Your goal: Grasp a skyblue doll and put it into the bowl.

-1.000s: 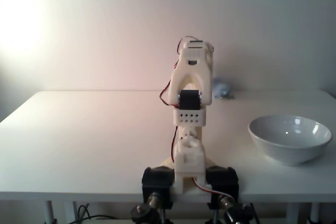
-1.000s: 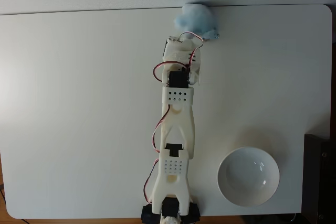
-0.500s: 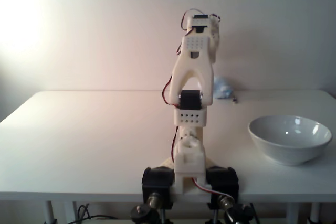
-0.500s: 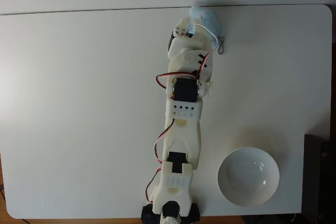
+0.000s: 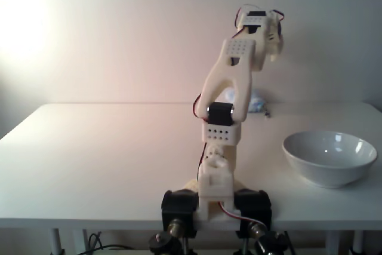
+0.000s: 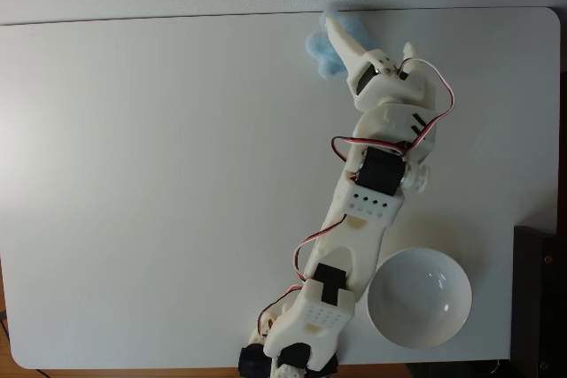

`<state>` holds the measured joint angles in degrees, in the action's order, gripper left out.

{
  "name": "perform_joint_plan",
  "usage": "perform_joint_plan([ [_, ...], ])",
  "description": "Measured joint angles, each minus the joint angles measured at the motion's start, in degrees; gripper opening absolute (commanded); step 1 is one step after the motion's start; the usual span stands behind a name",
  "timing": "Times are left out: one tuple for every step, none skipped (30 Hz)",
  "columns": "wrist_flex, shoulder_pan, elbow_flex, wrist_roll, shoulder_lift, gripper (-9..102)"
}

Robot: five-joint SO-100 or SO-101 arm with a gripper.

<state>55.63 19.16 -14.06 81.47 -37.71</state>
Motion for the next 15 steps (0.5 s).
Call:
perform_joint_plan([
  [-0.62, 0.53, 0.0, 0.0, 0.7, 73],
  [-1.49, 1.05, 0.0, 0.0, 1.76, 74],
  [-2.81, 1.41, 0.0, 0.0, 3.08, 74],
  [-4.39, 1.49, 0.0, 0.0, 4.57, 74],
  [-6.33, 1.58, 0.0, 0.0, 5.98, 74],
  [-8.53, 1.58, 0.0, 0.0, 7.38, 74],
  [-10.9, 1.58, 0.0, 0.0, 8.7, 74],
  [-13.54, 1.58, 0.0, 0.0, 10.11, 74],
  [-16.44, 1.58, 0.0, 0.0, 11.6, 74],
  [-19.34, 1.58, 0.0, 0.0, 13.01, 74],
  [-22.06, 1.58, 0.0, 0.09, 14.59, 74],
  [-24.87, 1.41, 0.0, 0.18, 15.38, 74],
  [-27.51, 0.97, -0.09, 0.18, 16.17, 74],
  [-29.79, 0.53, -0.09, 0.26, 16.88, 73],
  [-31.64, -0.09, 0.0, 0.26, 17.49, 73],
])
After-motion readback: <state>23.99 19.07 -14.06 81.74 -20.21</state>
